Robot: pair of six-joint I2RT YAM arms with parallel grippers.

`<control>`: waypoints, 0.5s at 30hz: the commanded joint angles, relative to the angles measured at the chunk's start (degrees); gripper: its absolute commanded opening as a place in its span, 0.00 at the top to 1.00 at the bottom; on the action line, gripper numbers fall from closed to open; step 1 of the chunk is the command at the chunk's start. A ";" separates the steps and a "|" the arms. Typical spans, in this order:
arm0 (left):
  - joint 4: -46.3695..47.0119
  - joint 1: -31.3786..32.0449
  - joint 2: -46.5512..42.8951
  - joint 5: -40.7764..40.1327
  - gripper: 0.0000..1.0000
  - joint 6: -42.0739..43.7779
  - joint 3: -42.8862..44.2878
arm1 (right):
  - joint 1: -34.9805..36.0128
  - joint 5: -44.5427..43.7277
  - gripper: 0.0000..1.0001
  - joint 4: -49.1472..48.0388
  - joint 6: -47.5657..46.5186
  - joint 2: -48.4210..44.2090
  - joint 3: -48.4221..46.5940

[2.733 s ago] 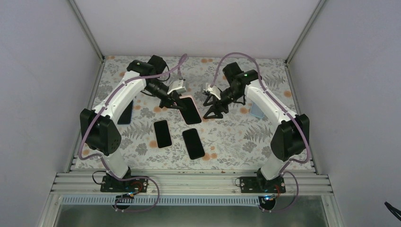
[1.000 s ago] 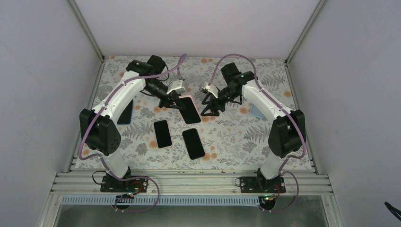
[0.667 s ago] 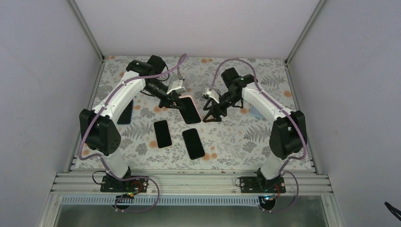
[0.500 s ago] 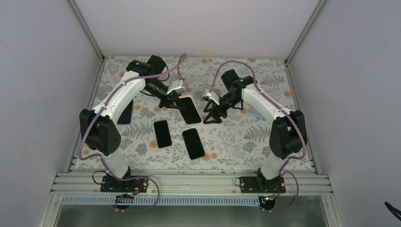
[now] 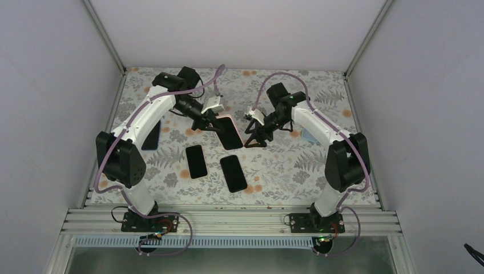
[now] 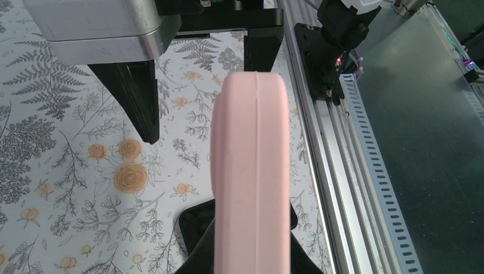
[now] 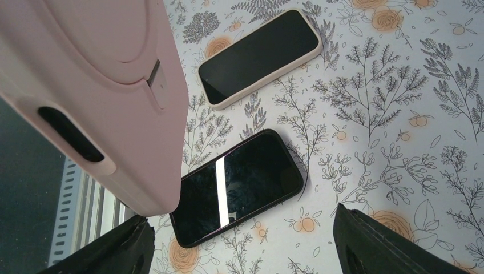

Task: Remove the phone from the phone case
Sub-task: Remove the phone case from the phone.

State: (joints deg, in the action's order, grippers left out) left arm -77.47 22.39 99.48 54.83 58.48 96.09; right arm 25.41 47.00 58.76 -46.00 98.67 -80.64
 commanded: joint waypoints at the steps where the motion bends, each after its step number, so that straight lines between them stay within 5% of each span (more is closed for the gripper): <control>1: -0.27 0.05 -1.25 4.97 0.98 0.62 2.05 | 0.19 2.08 0.20 -0.84 0.94 0.73 -1.54; 15: -0.33 0.19 -2.06 7.84 0.98 0.53 2.01 | 0.58 -4.70 0.21 -9.35 11.46 3.05 -3.11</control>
State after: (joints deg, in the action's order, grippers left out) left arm -76.79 21.96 99.48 54.26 58.48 96.12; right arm 25.45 45.98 56.86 -40.73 99.92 -81.43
